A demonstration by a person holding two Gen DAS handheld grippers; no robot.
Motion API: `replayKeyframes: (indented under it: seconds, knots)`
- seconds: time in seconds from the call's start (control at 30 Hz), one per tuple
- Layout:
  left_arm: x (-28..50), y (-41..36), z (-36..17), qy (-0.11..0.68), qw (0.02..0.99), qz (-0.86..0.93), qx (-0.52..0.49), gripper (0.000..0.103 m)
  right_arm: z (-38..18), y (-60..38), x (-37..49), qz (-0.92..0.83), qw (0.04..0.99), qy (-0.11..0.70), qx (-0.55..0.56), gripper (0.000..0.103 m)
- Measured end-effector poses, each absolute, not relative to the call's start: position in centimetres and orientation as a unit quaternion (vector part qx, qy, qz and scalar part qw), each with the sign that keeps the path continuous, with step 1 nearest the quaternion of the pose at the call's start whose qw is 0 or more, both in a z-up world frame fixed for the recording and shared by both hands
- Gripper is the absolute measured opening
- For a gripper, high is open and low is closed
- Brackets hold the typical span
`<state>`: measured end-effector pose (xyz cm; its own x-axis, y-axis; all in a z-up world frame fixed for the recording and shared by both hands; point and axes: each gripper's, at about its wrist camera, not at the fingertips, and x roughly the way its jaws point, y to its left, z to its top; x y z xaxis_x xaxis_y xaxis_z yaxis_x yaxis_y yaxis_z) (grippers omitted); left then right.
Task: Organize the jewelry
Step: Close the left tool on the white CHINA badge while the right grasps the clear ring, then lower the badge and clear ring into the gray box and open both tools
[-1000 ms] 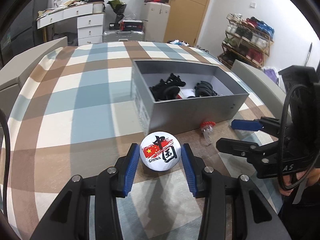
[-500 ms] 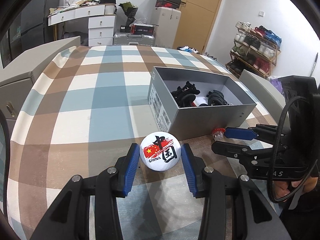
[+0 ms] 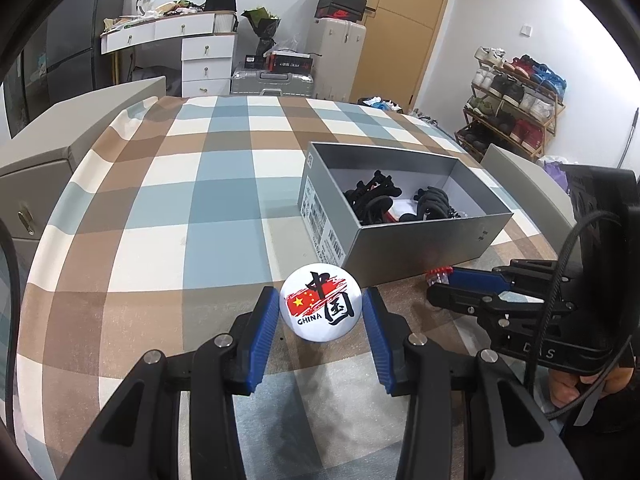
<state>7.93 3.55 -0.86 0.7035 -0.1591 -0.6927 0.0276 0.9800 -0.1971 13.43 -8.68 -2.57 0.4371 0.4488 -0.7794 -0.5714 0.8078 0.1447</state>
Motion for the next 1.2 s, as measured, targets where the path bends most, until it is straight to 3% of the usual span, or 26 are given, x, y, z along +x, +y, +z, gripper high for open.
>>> replayKeyframes:
  seconds: [1.2]
  knots:
    - [9.3,2.3,2.6,0.337,0.937,-0.062,-0.072,0.037,2.3,-12.3,12.4,0.295,0.881,0.368,-0.031,0.025]
